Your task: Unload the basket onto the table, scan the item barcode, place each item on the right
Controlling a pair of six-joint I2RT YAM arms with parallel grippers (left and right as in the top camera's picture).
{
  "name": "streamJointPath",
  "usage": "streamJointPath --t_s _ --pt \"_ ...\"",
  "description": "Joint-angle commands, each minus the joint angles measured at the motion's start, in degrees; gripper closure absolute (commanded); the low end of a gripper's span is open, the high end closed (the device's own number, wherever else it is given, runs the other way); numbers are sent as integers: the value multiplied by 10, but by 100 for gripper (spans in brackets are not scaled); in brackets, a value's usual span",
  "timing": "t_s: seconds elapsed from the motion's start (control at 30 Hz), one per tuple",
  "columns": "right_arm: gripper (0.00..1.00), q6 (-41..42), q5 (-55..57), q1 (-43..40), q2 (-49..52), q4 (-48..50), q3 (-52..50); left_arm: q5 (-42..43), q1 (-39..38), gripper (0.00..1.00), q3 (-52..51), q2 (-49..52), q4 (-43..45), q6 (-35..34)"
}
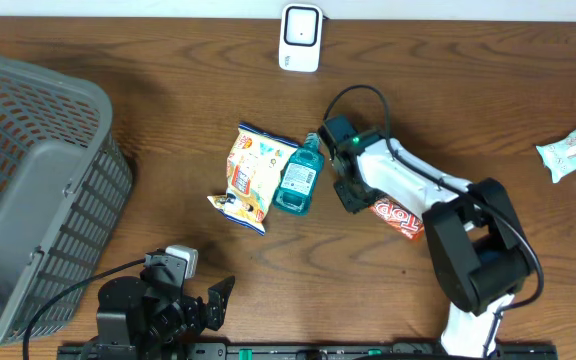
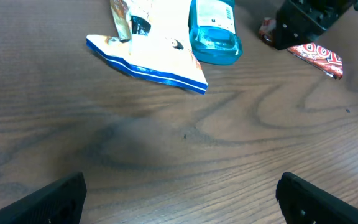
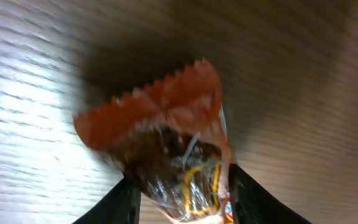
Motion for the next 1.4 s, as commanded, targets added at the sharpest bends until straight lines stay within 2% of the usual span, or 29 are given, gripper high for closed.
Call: streamJointPath --t_s 0.0,0.07,0.13,0.17,0.27,0.37,0.4,0.63,0.7,0.73,0.77,0.8,0.9,0.97,1.03,1.23,1.3,1.33,1.37 --pt "58 -9 33 -1 7 24 -71 -3 1 2 5 -2 -2 6" --pt "51 -9 33 -1 7 38 -98 -3 1 2 5 -2 -2 6" --pt "32 -9 33 -1 7 40 -118 -3 1 2 5 -2 -1 6" --pt "1 -1 33 -1 7 34 -124 -3 1 2 5 -2 -1 6" --pt "1 13 33 -1 7 30 -130 -3 1 2 5 -2 -1 6" --pt "11 12 33 -1 7 31 -132 -3 1 2 5 -2 -1 6" --pt "18 12 33 -1 7 36 -134 -3 1 2 5 -2 -1 6" --pt "38 12 49 -12 7 82 -188 -3 1 2 5 -2 -1 6" --pt "40 11 59 -13 7 101 -209 -3 1 2 5 -2 -1 6" --pt "59 9 67 -13 7 117 -227 -3 1 2 5 -2 -1 6" --pt "72 10 72 -13 7 124 -235 -3 1 2 5 -2 -2 6" --pt "78 11 74 -13 7 131 -243 -3 1 2 5 -2 -1 6" --pt "83 11 76 -13 7 153 -261 -3 1 2 5 -2 -2 6" --pt "94 11 75 -15 7 159 -268 -3 1 2 5 -2 -2 6" --pt "99 10 51 -18 7 154 -268 -3 1 2 5 -2 -1 6" --pt "99 -39 -197 -47 2 109 -221 -3 1 2 5 -2 -1 6" --pt "99 -81 -320 -65 -8 75 -178 -3 1 2 5 -2 -1 6" --pt "99 -140 -456 -84 -20 40 -138 -3 1 2 5 -2 -2 6" --pt "99 -173 -523 -94 -25 23 -121 -3 1 2 5 -2 -2 6"
